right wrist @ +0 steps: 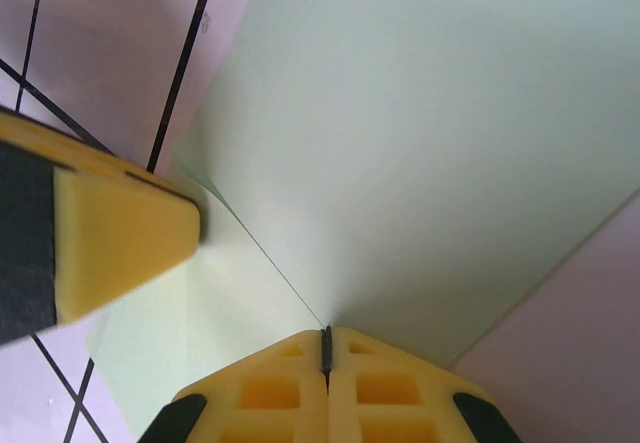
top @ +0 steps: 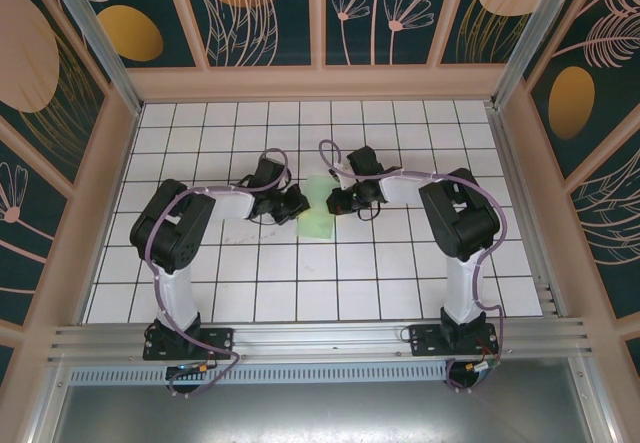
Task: Fold a paper plane with a square sheet of paper (pick it up from the middle)
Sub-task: Fold the triangle a second time at the center of the table.
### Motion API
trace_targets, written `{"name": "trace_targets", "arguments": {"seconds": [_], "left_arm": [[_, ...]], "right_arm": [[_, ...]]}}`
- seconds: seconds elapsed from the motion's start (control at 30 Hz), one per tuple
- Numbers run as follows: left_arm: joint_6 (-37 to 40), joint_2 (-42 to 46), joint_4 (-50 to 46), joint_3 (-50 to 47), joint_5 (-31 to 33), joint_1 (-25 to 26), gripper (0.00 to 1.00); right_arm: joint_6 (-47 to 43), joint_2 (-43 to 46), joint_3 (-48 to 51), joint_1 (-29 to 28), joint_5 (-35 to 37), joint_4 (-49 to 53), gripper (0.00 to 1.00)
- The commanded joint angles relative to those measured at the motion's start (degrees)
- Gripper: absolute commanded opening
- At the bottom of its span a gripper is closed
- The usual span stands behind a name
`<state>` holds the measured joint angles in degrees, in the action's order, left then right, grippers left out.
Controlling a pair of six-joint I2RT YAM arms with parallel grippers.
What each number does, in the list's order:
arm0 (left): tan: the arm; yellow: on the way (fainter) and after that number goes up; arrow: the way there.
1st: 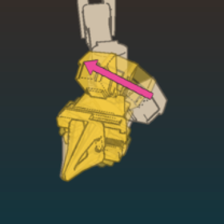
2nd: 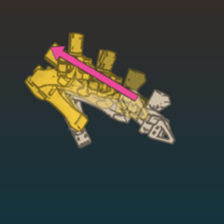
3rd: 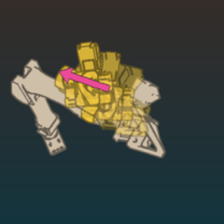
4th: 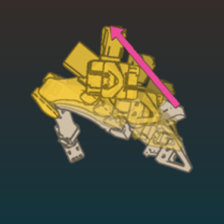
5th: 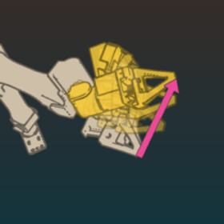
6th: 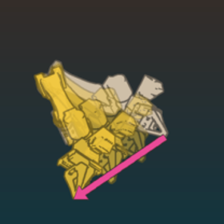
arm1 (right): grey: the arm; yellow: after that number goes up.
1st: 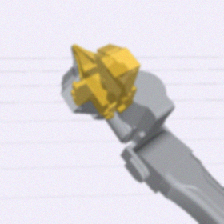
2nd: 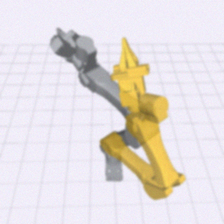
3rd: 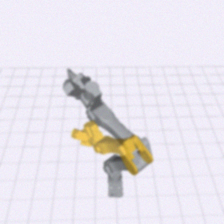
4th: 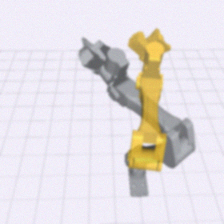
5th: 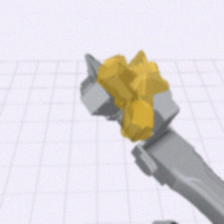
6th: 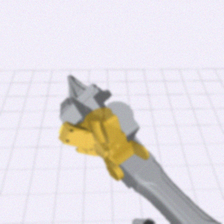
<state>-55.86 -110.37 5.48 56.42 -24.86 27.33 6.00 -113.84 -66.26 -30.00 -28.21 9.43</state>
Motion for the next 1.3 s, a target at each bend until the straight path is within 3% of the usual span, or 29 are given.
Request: {"name": "trace_targets", "arguments": {"seconds": [0.0,0.3,0.53,0.8,1.27], "left_arm": [[2.95,0.04,-5.56,0.67,5.4,-3.7,0.07],[5.94,6.23,0.45,0.67,-2.27,-4.04,0.08],[6.4,3.96,1.61,1.37,-6.52,-1.61,0.07],[7.93,-1.42,-3.07,4.67,-4.35,0.57,0.05],[9.25,-2.74,-6.14,-0.4,2.29,0.53,0.0]], "right_arm": [[-2.84,-3.21,2.36,0.55,8.7,8.54,0.0],[-2.79,-2.75,0.98,0.55,7.69,8.24,0.0],[-3.05,-3.32,0.09,0.56,6.93,8.15,0.0],[-3.2,-3.21,-0.52,0.54,5.82,8.0,0.0],[0.26,0.73,-3.88,1.5,-0.03,7.96,0.0]]}}
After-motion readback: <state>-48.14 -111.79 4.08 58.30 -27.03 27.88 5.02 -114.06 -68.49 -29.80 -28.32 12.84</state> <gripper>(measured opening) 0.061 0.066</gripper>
